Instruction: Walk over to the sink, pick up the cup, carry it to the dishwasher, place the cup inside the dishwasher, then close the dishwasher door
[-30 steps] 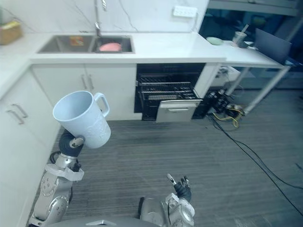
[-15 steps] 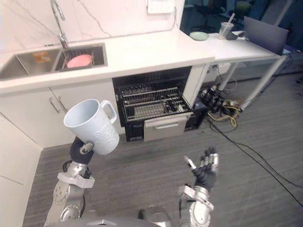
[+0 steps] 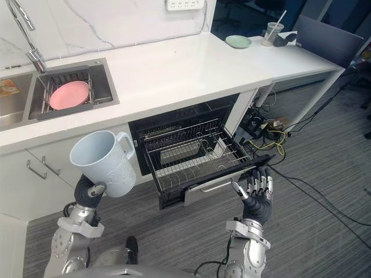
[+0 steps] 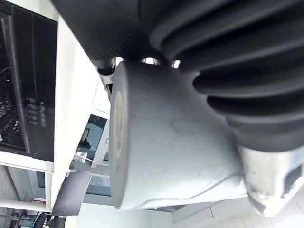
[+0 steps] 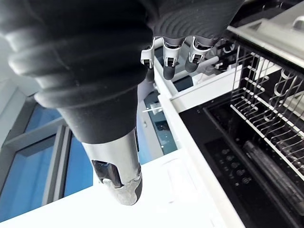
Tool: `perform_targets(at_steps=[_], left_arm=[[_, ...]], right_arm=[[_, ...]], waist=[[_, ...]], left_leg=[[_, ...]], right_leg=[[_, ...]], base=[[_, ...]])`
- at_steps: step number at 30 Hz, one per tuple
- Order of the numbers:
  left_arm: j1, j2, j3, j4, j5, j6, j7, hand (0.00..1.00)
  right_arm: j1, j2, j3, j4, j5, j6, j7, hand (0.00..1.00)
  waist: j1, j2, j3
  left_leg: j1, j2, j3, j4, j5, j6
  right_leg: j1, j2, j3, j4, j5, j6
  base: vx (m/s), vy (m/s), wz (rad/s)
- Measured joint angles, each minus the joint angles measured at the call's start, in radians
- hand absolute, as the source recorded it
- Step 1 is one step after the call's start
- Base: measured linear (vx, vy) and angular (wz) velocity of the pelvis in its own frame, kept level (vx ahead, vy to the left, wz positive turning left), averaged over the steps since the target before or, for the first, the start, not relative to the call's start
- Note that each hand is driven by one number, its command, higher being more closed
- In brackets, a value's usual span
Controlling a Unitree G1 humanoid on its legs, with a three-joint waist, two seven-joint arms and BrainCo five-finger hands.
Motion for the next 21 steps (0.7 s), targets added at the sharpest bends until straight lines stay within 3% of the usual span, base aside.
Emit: perform_targets(at_steps=[1,3,4,5,7,9,11,14,19,21], left_arm=[[-0.007,0.007,0.000,0.000,-0.002,0.004,-0.008,1.00],[-0.005,0.008,0.004,-0.002,-0.002,0.012,-0.026,1.00],[0.003,0.008,0.006,-0.004,0.000,0.025,-0.029,1.00],[0.003,0.015,0.010,-0.015,0.006,0.041,-0.023,1.00],[0.004,0.027,0.010,-0.038,0.006,0.047,0.010,1.00],[0.004,0.030,0.018,-0.041,0.006,0.054,0.024,1.00],[0.003,0.025,0.029,-0.030,0.005,0.063,0.032,1.00],[-0.002,0.014,0.020,-0.026,0.006,0.070,0.032,1.00],[-0.003,0.004,-0.025,-0.026,0.025,0.070,0.030,1.00],[0.002,0.003,-0.044,-0.026,0.044,0.068,0.030,1.00]], right_arm=[[-0.001,0.003,-0.007,-0.007,0.000,0.000,0.000,0.00],[-0.009,0.006,-0.020,-0.008,0.000,0.001,0.002,0.00],[-0.012,0.008,-0.017,-0.008,-0.001,0.002,0.011,0.00],[-0.015,0.007,-0.005,-0.008,-0.005,0.004,0.024,0.00],[-0.012,0.007,0.039,-0.009,-0.021,0.023,0.032,0.00],[-0.008,0.008,0.081,-0.010,-0.021,0.045,0.035,0.00],[-0.013,-0.001,0.096,-0.008,-0.002,0.056,0.082,0.00],[-0.017,-0.015,0.101,-0.009,0.002,0.060,0.118,0.00],[-0.023,-0.016,0.112,-0.010,0.021,0.067,0.118,0.00],[-0.023,-0.022,0.121,-0.013,0.020,0.083,0.119,0.00]], waist=[[0.001,-0.003,0.002],[0.016,-0.010,0.013],[0.017,0.011,0.020],[0.010,0.015,0.009],[-0.003,0.027,0.003],[-0.006,0.011,-0.006],[0.006,-0.004,-0.013],[0.002,0.028,0.005],[0.011,0.032,0.007],[0.025,0.041,0.016]], left_leg=[[0.014,-0.008,0.007,-0.003,-0.012,0.004],[0.095,-0.031,0.055,-0.056,-0.049,0.012],[0.141,-0.037,0.091,-0.100,-0.058,0.023],[0.176,-0.032,0.113,-0.138,-0.059,0.025],[0.196,-0.022,0.146,-0.181,-0.055,0.021],[0.200,-0.021,0.182,-0.198,-0.051,0.020],[0.197,-0.017,0.217,-0.171,-0.057,0.036],[0.198,-0.004,0.199,-0.154,-0.057,0.037],[0.227,-0.001,0.170,-0.185,-0.070,0.021],[0.195,0.024,0.168,-0.096,-0.112,0.014]], right_leg=[[-0.024,-0.009,-0.002,0.064,0.006,-0.003],[-0.146,-0.075,-0.059,0.333,0.074,-0.042],[-0.215,-0.130,-0.132,0.463,0.065,-0.066],[-0.260,-0.144,-0.215,0.487,0.031,-0.070],[-0.303,-0.094,-0.279,0.375,-0.005,-0.046],[-0.309,-0.023,-0.308,0.199,-0.010,-0.053],[-0.275,0.044,-0.338,-0.030,0.051,-0.115],[-0.198,0.082,-0.345,-0.178,0.125,-0.118],[-0.155,0.105,-0.347,-0.235,0.140,-0.121],[-0.150,0.116,-0.337,-0.238,0.141,-0.121]], base=[[0.22,0.277,-0.22],[0.16,0.228,-0.57],[0.11,0.242,-0.80],[0.11,0.235,-0.71],[0.13,0.188,-0.54],[0.13,0.085,-0.53],[0.19,-0.054,-0.48],[0.17,-0.048,-0.15],[0.05,-0.052,0.03],[0.00,-0.025,-0.07]])
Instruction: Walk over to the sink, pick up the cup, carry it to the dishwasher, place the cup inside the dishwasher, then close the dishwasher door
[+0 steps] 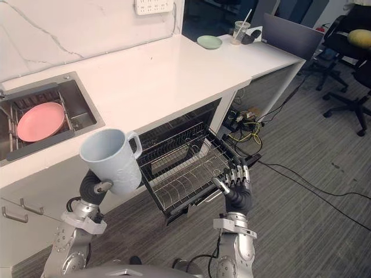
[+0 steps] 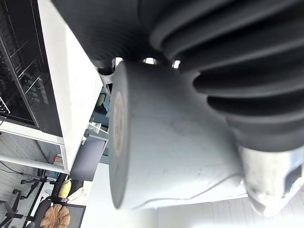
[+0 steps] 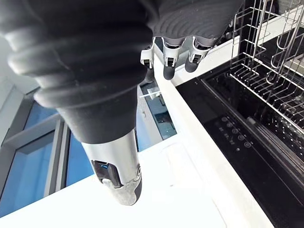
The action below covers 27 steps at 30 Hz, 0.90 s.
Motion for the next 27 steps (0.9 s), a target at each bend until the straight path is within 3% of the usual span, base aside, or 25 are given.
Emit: perform_targets(at_steps=[6,9,12,16,21,27], left_arm=[[0.000,-0.008,0.013,0.000,0.010,-0.008,0.028,1.00],[-0.010,-0.023,0.029,-0.004,0.042,-0.037,0.112,1.00],[-0.069,-0.028,0.035,-0.004,0.100,-0.038,0.230,1.00],[-0.124,-0.056,0.042,-0.004,0.182,-0.048,0.367,1.00],[-0.160,-0.073,0.039,-0.003,0.283,-0.050,0.509,1.00],[-0.164,-0.083,0.017,-0.001,0.358,-0.049,0.531,1.00]], right_arm=[[-0.043,-0.014,0.019,-0.041,-0.001,0.039,0.001,0.00],[-0.095,-0.030,0.028,-0.041,0.000,0.047,0.012,0.00],[-0.080,-0.027,0.028,-0.058,0.010,0.048,0.019,0.00],[-0.053,-0.017,0.043,-0.147,0.046,0.047,0.022,0.00],[-0.061,0.005,0.104,-0.158,0.046,0.048,0.031,0.00],[-0.066,0.006,0.128,-0.165,0.046,0.065,0.023,0.00]], waist=[[0.008,-0.001,0.001],[0.009,0.004,0.001],[-0.012,0.003,0.002],[-0.025,0.004,0.002],[-0.015,0.003,0.002],[-0.006,0.001,0.001]], left_leg=[[-0.006,-0.003,-0.006,-0.025,0.027,-0.003],[0.015,-0.011,-0.023,-0.082,0.049,-0.016],[0.017,-0.017,-0.013,-0.110,0.058,-0.019],[0.021,-0.026,-0.002,-0.127,0.070,-0.008],[0.027,-0.032,0.018,-0.140,0.073,-0.003],[0.055,-0.045,0.019,-0.185,0.085,0.002]], right_leg=[[-0.035,0.008,0.043,-0.014,0.023,-0.011],[-0.055,0.017,0.100,-0.042,0.044,-0.020],[-0.057,0.019,0.110,-0.068,0.066,-0.016],[-0.054,0.016,0.121,-0.089,0.099,-0.007],[-0.046,0.016,0.140,-0.122,0.126,-0.003],[-0.034,0.012,0.144,-0.131,0.127,0.002]], base=[[-0.04,-0.012,-0.18],[-0.07,-0.030,-0.56],[-0.06,-0.002,-0.13],[0.00,0.021,-0.07],[0.01,0.013,-0.11],[0.00,0.000,-0.01]])
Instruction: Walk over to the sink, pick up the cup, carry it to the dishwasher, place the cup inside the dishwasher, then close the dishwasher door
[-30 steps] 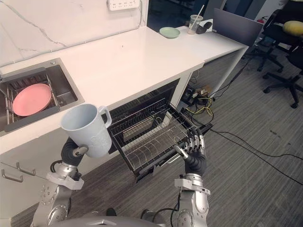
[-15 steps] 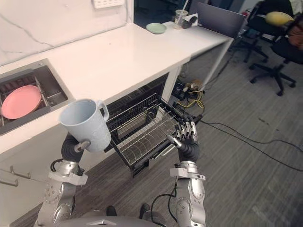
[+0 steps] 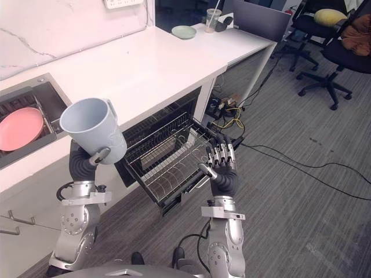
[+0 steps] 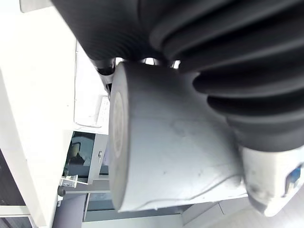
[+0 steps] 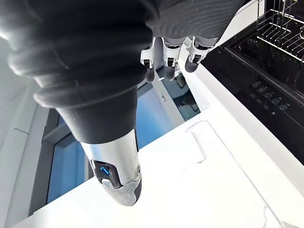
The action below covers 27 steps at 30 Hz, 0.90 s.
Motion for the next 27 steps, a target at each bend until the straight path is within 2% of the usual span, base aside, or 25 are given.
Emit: perform_targets(at_steps=[5,9,13,20,23,27], left_arm=[[-0.018,0.000,-0.047,0.041,0.078,0.006,0.028,1.00],[-0.043,0.000,-0.061,0.083,0.155,0.028,0.058,1.00],[-0.047,0.002,-0.097,0.117,0.211,0.056,0.089,1.00],[-0.060,0.007,-0.143,0.131,0.352,0.098,0.197,1.00],[-0.073,0.008,-0.155,0.160,0.419,0.120,0.225,1.00],[-0.074,0.009,-0.177,0.169,0.449,0.151,0.237,1.00]], right_arm=[[-0.002,-0.001,0.038,-0.027,0.000,0.022,-0.002,0.00],[-0.040,-0.001,0.056,-0.047,0.010,0.027,-0.005,0.00],[-0.055,-0.001,0.065,-0.047,0.014,0.046,-0.005,0.00],[-0.078,-0.012,0.143,-0.047,0.050,0.091,-0.003,0.00],[-0.086,-0.014,0.183,-0.047,0.051,0.104,-0.002,0.00],[-0.091,-0.014,0.219,-0.047,0.051,0.111,-0.001,0.00]], waist=[[0.008,-0.005,-0.002],[0.009,-0.018,-0.008],[0.014,-0.029,-0.016],[0.016,-0.034,-0.020],[0.017,-0.038,-0.027],[0.018,-0.047,-0.037]], left_leg=[[0.000,-0.010,0.000,-0.013,0.007,0.006],[0.000,-0.015,-0.007,-0.017,0.009,0.009],[0.001,-0.021,-0.022,-0.029,0.018,0.017],[0.002,-0.029,-0.027,-0.042,0.028,0.023],[0.002,-0.033,-0.029,-0.046,0.032,0.025],[0.002,-0.035,-0.031,-0.047,0.032,0.026]], right_leg=[[0.001,-0.007,-0.001,-0.010,0.006,0.010],[0.005,-0.010,-0.010,-0.011,0.007,0.011],[0.006,-0.015,-0.023,-0.011,0.007,0.014],[0.003,-0.022,-0.028,-0.010,0.010,0.019],[0.002,-0.024,-0.029,-0.010,0.011,0.021],[0.002,-0.025,-0.032,-0.010,0.011,0.021]], base=[[0.00,0.000,0.00],[0.00,0.003,0.06],[-0.03,0.001,0.10],[-0.03,0.008,0.03],[-0.01,0.003,0.01],[0.00,0.000,0.01]])
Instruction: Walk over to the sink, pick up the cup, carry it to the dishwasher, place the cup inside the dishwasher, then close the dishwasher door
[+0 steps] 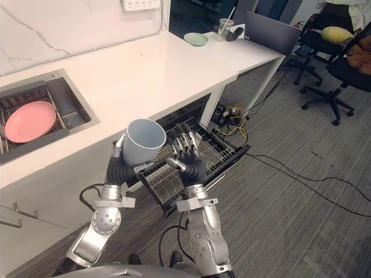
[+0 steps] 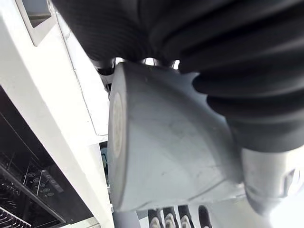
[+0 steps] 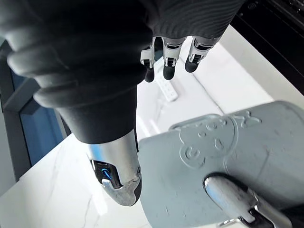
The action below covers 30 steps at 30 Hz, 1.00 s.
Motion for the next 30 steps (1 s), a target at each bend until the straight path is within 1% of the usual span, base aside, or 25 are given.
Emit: perform_targets(at_steps=[4,8,11,16,22,25,27,30], left_arm=[[-0.003,0.001,-0.005,0.016,0.036,0.017,0.001,1.00],[-0.006,0.002,-0.033,0.035,0.040,0.051,0.002,1.00],[-0.009,0.003,-0.037,0.036,0.040,0.063,0.003,1.00],[-0.012,0.019,-0.041,0.036,0.056,0.070,0.019,1.00],[-0.012,0.020,-0.042,0.046,0.079,0.071,0.030,1.00],[-0.012,0.021,-0.041,0.046,0.098,0.073,0.043,1.00],[-0.012,0.021,-0.041,0.046,0.113,0.073,0.048,1.00],[-0.013,0.027,-0.040,0.046,0.137,0.074,0.065,1.00]], right_arm=[[-0.015,-0.001,0.032,0.000,0.000,0.007,0.000,0.00],[-0.023,-0.005,0.056,0.000,0.000,0.020,0.000,0.00],[-0.028,-0.021,0.058,0.000,-0.001,0.022,0.000,0.00],[-0.029,-0.032,0.064,0.000,-0.009,0.041,-0.002,0.00],[-0.031,-0.053,0.072,0.000,-0.023,0.050,-0.015,0.00],[-0.046,-0.063,0.075,0.000,-0.061,0.067,-0.028,0.00],[-0.049,-0.063,0.075,0.000,-0.061,0.070,-0.030,0.00],[-0.057,-0.065,0.075,0.001,-0.061,0.089,-0.031,0.00]], waist=[[-0.002,-0.004,-0.009],[-0.002,-0.005,-0.028],[-0.002,-0.005,-0.028],[-0.003,-0.004,-0.036],[-0.003,-0.004,-0.053],[-0.003,-0.003,-0.054],[-0.003,-0.003,-0.054],[-0.003,-0.003,-0.054]], left_leg=[[0.000,-0.002,-0.004,0.000,0.003,0.002],[0.000,-0.003,-0.007,-0.001,0.006,0.003],[0.001,-0.003,-0.008,-0.003,0.009,0.001],[0.002,-0.004,-0.009,-0.021,0.021,-0.003],[0.002,-0.004,-0.009,-0.021,0.024,0.001],[0.002,-0.004,-0.010,-0.021,0.025,0.001],[0.002,-0.005,-0.012,-0.021,0.026,0.001],[0.002,-0.005,-0.015,-0.021,0.026,0.000]], right_leg=[[0.001,-0.002,-0.005,0.002,0.000,0.001],[0.001,-0.003,-0.009,0.004,0.001,0.001],[-0.002,-0.004,-0.009,0.009,0.001,0.001],[-0.009,-0.003,-0.010,0.009,0.002,0.000],[-0.009,-0.003,-0.010,0.008,0.002,0.000],[-0.009,-0.003,-0.010,0.008,0.003,0.000],[-0.008,-0.003,-0.012,0.008,0.003,0.000],[-0.008,-0.003,-0.014,0.008,0.003,0.000]], base=[[-0.01,0.000,0.02],[-0.02,0.001,0.02],[-0.04,0.004,0.00],[-0.02,0.003,0.00],[0.00,0.000,0.00],[0.00,0.000,0.00],[-0.01,0.004,0.02],[0.00,0.000,0.00]])
